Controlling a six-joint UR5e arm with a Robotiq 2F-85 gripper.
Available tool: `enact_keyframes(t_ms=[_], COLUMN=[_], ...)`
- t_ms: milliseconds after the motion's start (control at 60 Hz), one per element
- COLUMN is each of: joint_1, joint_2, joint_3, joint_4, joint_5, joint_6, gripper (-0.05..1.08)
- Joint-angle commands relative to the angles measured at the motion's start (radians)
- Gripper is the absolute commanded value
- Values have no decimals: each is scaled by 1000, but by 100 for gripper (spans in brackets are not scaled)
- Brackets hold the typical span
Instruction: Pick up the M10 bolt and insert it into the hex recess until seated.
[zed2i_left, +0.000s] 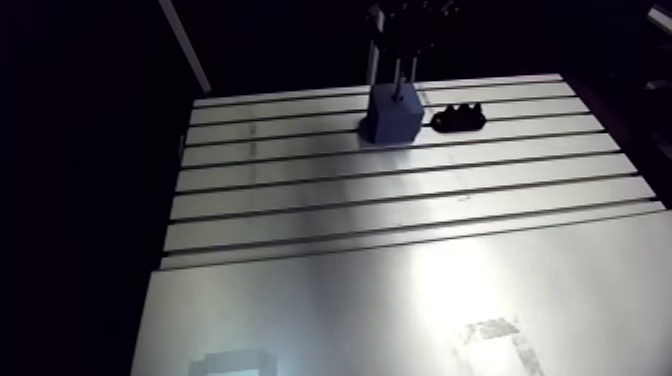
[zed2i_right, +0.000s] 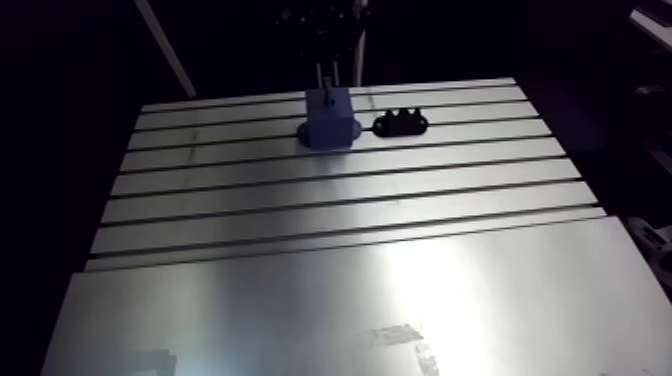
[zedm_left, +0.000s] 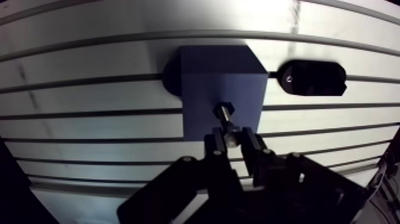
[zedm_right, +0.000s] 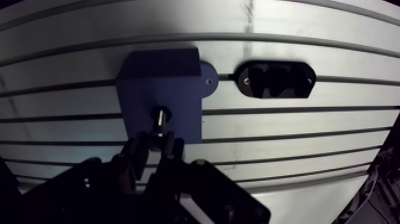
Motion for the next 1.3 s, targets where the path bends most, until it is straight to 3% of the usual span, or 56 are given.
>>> enact_keyframes(t_ms=[17, 1300], joint_1=[0, 0], joint_2=[0, 0], joint_3=[0, 14], joint_4=[0, -34], joint_5=[0, -2], joint_6=[-1, -9], gripper=[81, 81])
